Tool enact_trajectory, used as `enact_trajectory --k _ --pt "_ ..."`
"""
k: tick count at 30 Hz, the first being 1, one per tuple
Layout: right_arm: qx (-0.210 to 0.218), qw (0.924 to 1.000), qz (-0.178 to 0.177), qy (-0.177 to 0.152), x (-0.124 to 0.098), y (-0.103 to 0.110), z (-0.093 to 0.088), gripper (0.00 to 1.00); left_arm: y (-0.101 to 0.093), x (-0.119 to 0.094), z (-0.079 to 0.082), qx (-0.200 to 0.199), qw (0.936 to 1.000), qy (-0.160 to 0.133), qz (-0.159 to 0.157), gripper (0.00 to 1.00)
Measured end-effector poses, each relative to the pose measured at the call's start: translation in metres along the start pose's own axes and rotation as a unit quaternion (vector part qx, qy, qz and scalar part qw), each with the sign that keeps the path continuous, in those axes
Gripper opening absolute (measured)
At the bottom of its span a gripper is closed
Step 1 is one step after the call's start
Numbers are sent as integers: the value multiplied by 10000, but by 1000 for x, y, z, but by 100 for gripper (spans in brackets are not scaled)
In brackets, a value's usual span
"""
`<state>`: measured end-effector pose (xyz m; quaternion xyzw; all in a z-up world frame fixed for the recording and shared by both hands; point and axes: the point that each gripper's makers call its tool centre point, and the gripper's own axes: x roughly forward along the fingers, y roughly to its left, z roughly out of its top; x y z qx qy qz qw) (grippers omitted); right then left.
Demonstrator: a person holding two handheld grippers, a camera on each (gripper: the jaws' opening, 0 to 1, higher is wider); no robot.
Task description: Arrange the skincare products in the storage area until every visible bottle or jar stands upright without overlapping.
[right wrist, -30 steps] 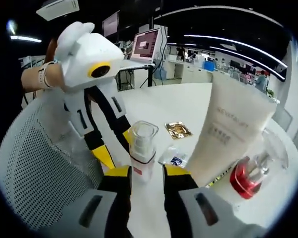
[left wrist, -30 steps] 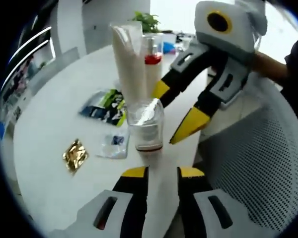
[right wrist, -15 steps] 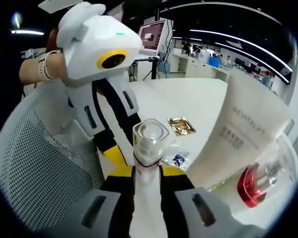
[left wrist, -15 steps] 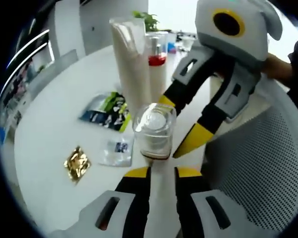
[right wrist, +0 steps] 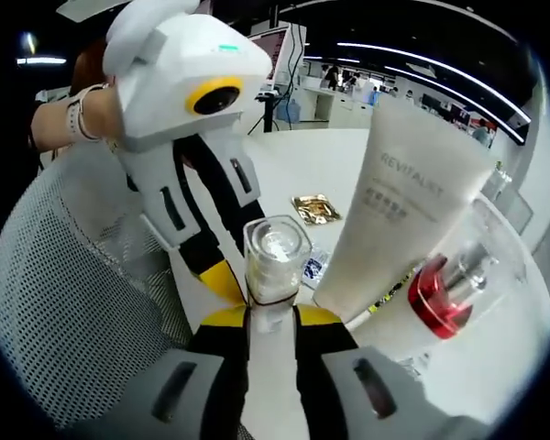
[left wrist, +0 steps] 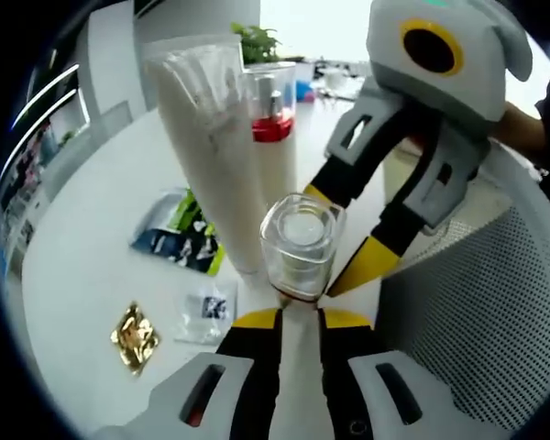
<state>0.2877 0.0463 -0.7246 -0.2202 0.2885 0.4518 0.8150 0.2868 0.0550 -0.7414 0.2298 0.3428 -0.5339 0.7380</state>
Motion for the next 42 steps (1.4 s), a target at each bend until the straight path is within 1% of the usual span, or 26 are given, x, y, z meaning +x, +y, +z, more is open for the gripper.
enact_trajectory --k 8,13,16,21,29,42 --pt "195 9996 -191 109 -10 -12 -12 19 -4 12 13 -3 9999 -104 -69 10" --pt "273 9991 -274 177 -15 -17 -20 19 -9 19 20 103 9998 -141 -118 8" --pt "309 9988 -320 210 -17 -19 -24 19 -9 23 22 4 9998 -123 -138 6" --pt "363 9982 -392 268 -22 -24 -30 19 -11 29 28 30 9997 -169 -183 6" --pt "473 9971 -467 377 -23 -29 -38 16 -13 33 32 7 9995 -209 -230 3" --pt "668 9954 -537 421 -23 -35 -42 13 -15 37 35 -19 9993 -229 -295 2"
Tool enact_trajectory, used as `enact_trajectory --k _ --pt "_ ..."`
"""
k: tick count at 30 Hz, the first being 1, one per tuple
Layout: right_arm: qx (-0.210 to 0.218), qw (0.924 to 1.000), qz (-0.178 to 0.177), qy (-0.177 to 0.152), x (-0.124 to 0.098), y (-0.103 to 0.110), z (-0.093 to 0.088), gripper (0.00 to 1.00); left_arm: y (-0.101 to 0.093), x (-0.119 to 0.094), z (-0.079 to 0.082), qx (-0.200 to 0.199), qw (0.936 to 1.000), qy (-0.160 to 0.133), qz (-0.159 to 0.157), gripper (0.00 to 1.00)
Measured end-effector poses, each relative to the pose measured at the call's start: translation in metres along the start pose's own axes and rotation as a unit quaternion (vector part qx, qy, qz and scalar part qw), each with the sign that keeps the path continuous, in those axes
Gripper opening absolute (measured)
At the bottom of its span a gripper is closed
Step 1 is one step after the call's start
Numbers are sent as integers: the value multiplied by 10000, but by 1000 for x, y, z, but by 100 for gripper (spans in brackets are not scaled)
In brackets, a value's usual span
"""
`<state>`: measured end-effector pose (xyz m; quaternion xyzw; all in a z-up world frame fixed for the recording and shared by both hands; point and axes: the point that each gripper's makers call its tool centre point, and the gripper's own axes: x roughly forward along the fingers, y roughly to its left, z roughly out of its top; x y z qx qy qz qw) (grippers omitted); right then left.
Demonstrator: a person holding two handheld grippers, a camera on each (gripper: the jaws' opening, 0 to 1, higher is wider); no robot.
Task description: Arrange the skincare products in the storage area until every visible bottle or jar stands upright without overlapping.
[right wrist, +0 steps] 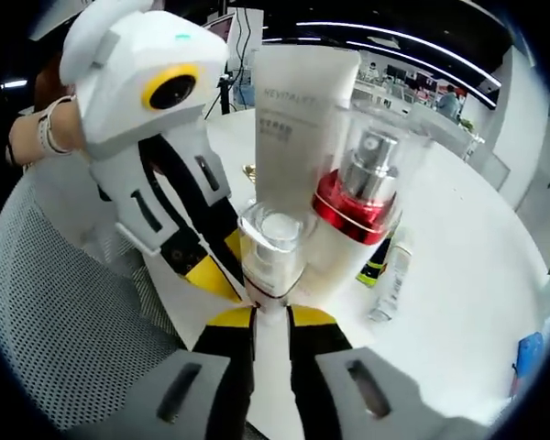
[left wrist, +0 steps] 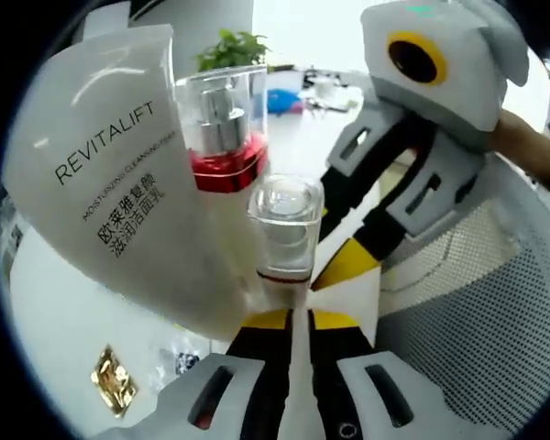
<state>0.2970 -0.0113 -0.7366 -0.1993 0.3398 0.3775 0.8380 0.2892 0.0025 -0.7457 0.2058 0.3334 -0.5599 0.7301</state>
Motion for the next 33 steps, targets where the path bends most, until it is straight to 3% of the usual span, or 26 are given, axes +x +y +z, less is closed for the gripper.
enact_trajectory --k 33 --pt "87 10000 -46 13 -5 -1 -2 12 6 3 -1 77 9999 67 134 1"
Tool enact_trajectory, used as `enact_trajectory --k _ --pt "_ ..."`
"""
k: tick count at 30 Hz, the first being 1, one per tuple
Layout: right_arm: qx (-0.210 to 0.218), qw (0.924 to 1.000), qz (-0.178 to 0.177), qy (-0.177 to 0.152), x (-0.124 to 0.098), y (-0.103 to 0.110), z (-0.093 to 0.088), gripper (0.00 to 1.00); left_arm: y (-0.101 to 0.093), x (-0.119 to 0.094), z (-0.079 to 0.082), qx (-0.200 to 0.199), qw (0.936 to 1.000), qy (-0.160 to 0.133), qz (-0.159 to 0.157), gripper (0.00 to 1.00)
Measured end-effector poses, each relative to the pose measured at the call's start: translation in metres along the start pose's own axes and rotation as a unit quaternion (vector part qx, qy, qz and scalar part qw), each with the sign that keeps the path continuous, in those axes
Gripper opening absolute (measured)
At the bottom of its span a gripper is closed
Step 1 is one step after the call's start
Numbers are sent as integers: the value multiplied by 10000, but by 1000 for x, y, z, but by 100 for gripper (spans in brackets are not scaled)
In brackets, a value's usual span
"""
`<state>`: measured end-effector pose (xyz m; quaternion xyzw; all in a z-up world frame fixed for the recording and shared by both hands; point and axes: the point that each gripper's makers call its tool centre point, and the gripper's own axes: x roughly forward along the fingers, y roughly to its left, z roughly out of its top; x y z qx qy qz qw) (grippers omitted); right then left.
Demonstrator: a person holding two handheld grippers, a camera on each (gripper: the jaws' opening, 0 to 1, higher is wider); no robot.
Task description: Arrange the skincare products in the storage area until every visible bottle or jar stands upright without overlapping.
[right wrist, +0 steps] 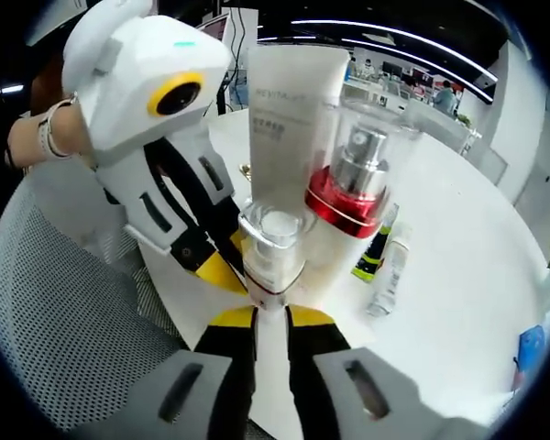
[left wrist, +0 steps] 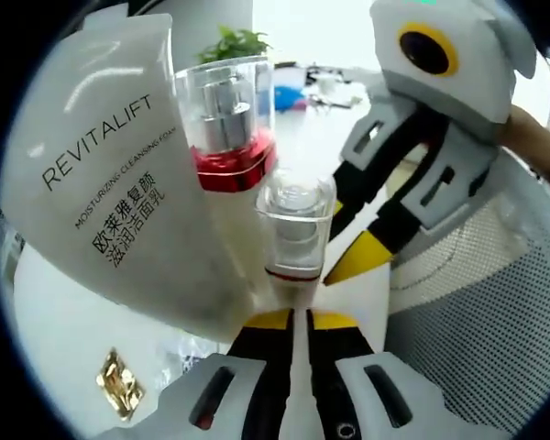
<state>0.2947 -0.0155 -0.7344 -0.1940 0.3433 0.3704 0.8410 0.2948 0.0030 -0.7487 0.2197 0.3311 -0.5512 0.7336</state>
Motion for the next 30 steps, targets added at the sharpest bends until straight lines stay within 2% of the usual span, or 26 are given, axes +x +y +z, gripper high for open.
enact_trajectory --k 7,14,22,30 --pt "41 9999 -88 -69 -9 0 5 12 0 -11 -6 50 9999 38 84 5" --pt "-15 9996 -233 -157 -21 3 7 14 0 -29 -9 31 9996 -41 264 8" --pt "36 9983 -424 -407 -38 3 17 20 5 -55 -13 -148 9979 -221 587 18" --pt "253 9949 -662 -711 -55 -3 30 33 19 -90 -14 -494 9918 -613 1004 27"
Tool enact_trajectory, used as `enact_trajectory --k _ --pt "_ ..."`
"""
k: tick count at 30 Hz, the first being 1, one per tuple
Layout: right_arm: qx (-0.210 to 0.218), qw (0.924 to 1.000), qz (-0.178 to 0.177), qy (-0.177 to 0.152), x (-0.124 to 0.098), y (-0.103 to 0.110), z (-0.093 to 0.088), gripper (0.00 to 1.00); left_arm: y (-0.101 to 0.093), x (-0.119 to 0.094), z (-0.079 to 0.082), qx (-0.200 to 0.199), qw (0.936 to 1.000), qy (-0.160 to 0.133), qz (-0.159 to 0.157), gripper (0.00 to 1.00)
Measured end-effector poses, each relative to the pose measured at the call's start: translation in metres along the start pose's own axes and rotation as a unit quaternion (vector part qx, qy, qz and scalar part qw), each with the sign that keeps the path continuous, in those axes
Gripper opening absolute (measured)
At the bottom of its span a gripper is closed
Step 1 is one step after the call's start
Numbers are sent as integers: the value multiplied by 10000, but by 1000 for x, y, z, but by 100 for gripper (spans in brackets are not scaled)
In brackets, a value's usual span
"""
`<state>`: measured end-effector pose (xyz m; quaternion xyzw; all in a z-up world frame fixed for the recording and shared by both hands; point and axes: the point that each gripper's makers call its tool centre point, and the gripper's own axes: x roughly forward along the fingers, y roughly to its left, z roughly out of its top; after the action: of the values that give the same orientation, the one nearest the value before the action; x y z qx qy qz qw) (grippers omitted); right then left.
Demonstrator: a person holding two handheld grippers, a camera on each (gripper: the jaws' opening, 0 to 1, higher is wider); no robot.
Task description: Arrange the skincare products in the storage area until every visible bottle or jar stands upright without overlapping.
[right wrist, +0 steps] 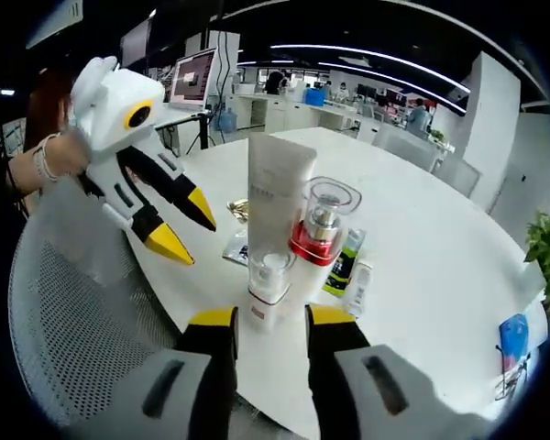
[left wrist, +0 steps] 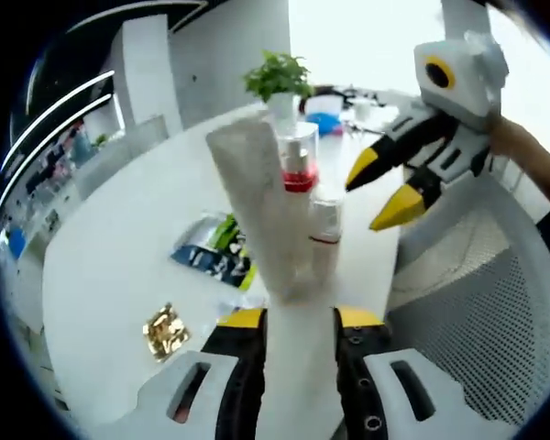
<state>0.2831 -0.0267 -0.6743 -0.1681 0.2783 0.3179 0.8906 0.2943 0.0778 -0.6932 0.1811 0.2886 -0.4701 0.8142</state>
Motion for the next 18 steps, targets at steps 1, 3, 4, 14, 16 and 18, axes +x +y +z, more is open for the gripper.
enact_trajectory --k 1,3,4,14,16,18 --pt "57 10000 -16 -57 -2 -1 3 34 3 -6 1 -38 10000 -61 48 29" --pt "127 9998 -48 -150 -4 -2 7 37 7 -12 2 -96 9998 -127 106 32" --pt "168 9997 -57 -181 -6 -3 9 39 9 -17 3 -116 9997 -169 142 33" --pt "277 9986 -178 -402 -18 -6 26 59 27 -51 -1 -468 9964 -429 563 53" --pt "289 9983 -207 -454 -21 -5 29 65 30 -57 -3 -530 9956 -443 640 57" --pt "294 9981 -251 -482 -22 -6 32 71 32 -63 -6 -620 9943 -461 729 61"
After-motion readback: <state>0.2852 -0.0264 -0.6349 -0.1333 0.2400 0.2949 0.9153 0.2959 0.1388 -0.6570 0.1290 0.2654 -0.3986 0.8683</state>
